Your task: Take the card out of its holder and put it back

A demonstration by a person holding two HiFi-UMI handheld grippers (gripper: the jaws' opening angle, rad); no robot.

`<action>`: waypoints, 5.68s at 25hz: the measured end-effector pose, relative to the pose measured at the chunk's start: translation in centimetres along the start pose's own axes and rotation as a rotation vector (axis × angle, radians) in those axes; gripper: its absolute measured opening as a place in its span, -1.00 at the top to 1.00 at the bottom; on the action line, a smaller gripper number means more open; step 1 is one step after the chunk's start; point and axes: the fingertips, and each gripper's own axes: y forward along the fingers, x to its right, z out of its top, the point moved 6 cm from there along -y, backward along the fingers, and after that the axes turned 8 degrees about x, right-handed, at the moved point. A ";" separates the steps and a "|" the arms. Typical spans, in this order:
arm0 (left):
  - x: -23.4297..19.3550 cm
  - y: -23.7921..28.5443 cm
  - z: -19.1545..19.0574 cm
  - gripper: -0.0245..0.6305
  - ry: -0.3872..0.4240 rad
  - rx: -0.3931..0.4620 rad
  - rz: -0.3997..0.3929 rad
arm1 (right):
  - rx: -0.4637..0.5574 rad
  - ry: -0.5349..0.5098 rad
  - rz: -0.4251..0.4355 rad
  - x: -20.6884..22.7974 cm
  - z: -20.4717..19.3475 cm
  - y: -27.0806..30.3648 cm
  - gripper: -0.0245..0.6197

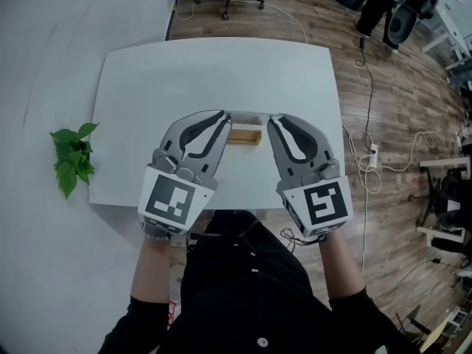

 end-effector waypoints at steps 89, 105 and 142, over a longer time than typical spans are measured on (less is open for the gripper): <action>-0.5 2.9 -11.4 0.83 -0.080 -0.152 -0.156 | -0.196 0.085 0.000 0.2 -10.7 3.9 0.68; -0.5 3.7 -13.2 0.83 -0.086 -0.188 -0.151 | -0.228 0.091 0.002 0.3 -12.4 4.4 0.68; -0.6 4.7 -16.8 0.82 -0.190 -0.219 -0.125 | -0.270 0.124 -0.054 -0.1 -15.6 5.3 0.67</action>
